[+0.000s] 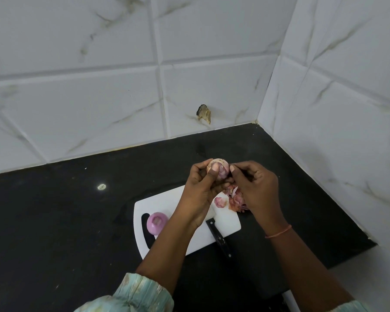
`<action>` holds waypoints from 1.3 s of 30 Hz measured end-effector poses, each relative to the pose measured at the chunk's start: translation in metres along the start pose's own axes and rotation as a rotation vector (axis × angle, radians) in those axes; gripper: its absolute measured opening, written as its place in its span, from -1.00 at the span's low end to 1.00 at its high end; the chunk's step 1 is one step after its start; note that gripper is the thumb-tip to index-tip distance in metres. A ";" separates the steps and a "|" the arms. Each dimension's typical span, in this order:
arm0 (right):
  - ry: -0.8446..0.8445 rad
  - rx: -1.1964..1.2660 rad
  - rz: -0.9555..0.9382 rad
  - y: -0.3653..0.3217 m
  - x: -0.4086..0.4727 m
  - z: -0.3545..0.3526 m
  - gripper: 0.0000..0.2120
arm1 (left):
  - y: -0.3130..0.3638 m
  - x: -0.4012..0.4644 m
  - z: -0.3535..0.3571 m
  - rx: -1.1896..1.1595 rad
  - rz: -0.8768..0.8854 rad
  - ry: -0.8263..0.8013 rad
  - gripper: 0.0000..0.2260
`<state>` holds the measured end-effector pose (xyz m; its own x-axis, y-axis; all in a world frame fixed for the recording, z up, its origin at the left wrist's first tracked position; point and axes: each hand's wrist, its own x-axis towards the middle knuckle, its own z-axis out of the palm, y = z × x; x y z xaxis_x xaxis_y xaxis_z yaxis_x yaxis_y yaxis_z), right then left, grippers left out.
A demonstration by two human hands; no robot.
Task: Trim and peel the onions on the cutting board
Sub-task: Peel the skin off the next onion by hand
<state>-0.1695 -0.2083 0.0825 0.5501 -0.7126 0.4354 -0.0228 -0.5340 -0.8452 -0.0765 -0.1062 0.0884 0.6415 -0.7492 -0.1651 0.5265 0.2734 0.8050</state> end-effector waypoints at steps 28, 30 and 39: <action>-0.005 -0.038 -0.031 -0.003 0.003 -0.001 -0.91 | 0.002 0.000 0.001 0.010 0.009 0.003 -0.72; 0.013 -0.032 -0.008 -0.004 0.004 -0.001 -0.94 | 0.002 0.000 0.001 0.007 0.000 0.004 -0.72; -0.056 0.060 0.000 -0.006 -0.002 0.005 -0.84 | 0.000 -0.001 0.001 -0.001 0.072 0.035 -0.52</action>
<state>-0.1667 -0.2015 0.0855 0.5958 -0.6850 0.4193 0.0265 -0.5051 -0.8627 -0.0773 -0.1062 0.0890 0.6968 -0.7061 -0.1260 0.4788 0.3270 0.8147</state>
